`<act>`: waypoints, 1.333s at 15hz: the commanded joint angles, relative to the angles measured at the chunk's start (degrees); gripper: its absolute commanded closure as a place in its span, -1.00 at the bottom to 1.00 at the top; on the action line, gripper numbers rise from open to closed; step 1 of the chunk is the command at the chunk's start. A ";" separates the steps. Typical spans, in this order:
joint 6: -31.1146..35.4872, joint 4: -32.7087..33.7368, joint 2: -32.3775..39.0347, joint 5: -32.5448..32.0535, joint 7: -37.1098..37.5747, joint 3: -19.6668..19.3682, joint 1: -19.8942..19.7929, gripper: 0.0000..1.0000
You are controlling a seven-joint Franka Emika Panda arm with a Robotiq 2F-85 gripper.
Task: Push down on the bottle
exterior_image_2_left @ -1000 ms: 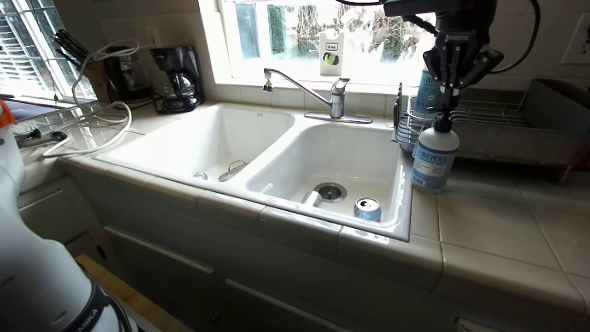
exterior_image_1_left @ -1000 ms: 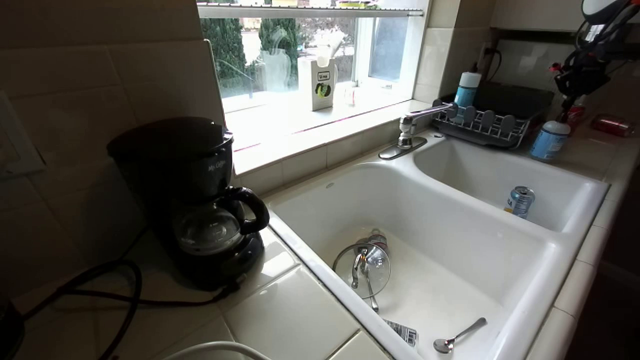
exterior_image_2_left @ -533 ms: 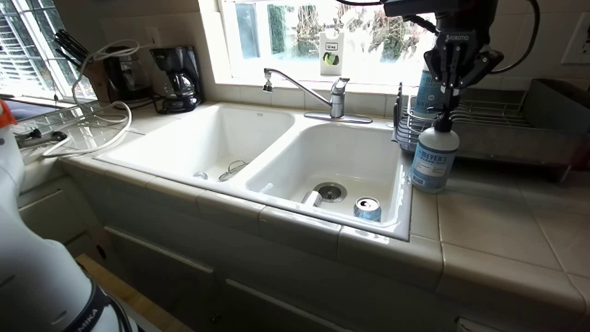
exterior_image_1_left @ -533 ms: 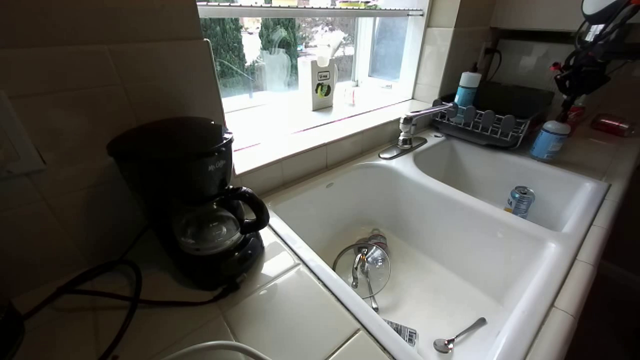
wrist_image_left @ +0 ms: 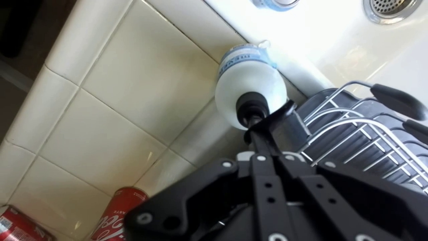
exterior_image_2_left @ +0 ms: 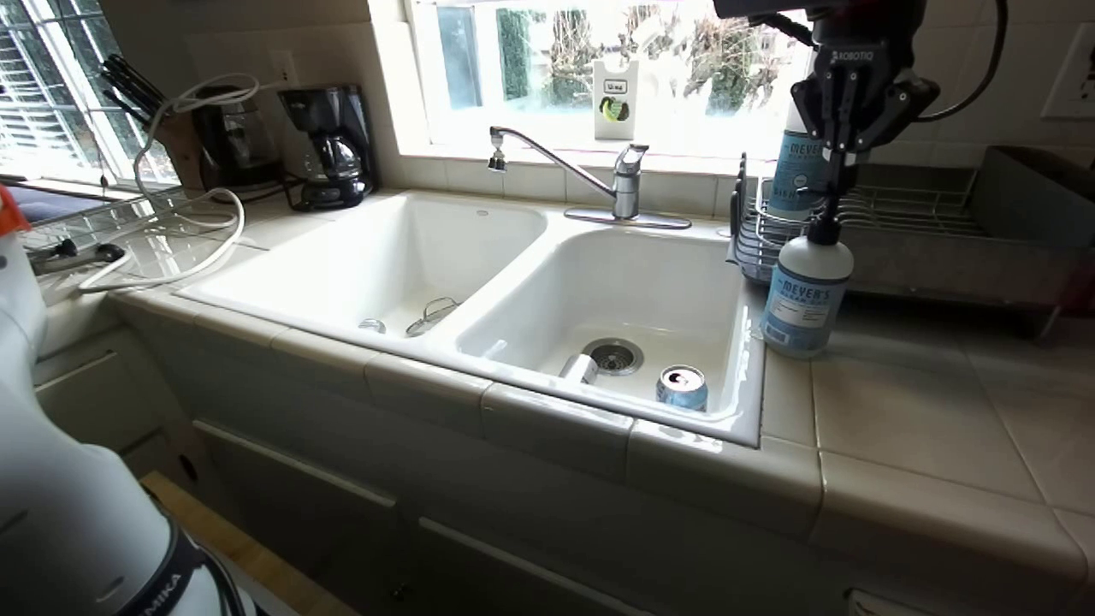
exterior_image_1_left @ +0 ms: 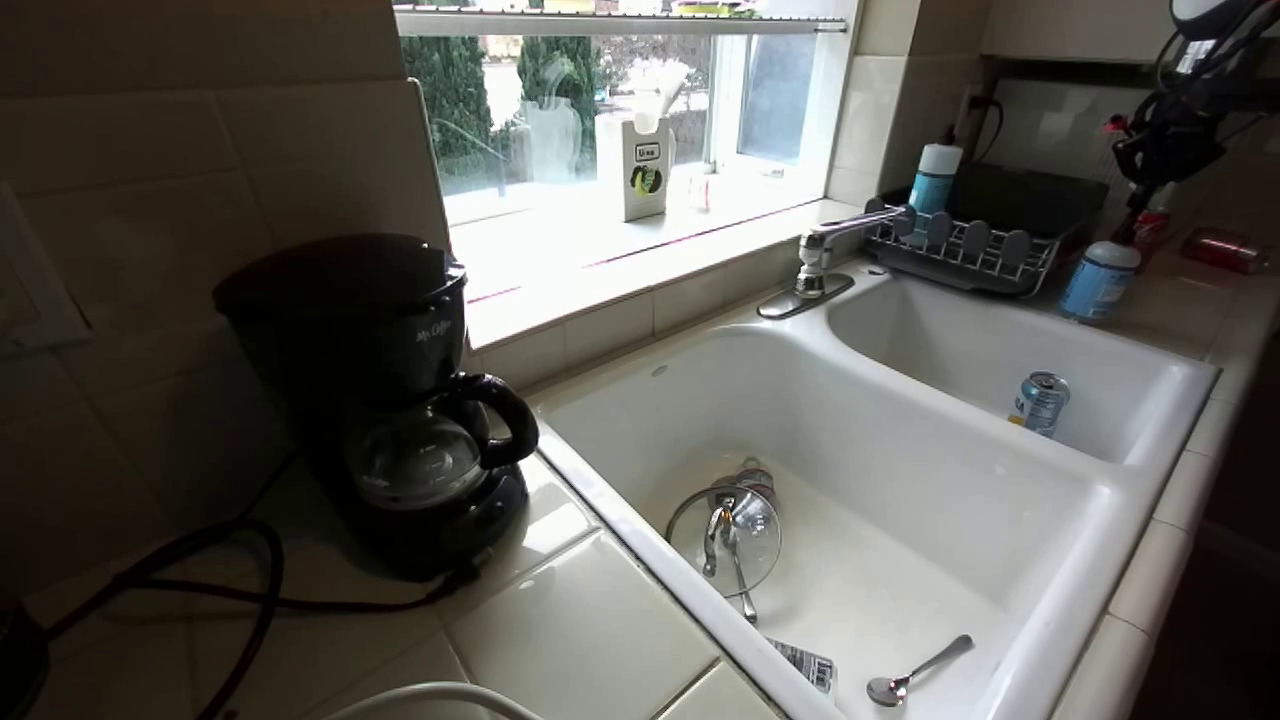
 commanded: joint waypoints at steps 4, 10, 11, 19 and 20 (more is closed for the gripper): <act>-0.12 -2.15 -3.21 1.03 1.47 0.14 -0.08 1.00; -0.54 -2.54 -6.22 2.32 2.08 0.24 0.22 0.80; -1.09 -2.69 -6.74 2.55 2.47 0.34 0.44 0.45; -5.38 -6.54 -13.87 6.89 6.17 2.65 3.63 -0.73; -5.00 -7.19 -14.64 6.09 7.02 3.02 4.24 -0.87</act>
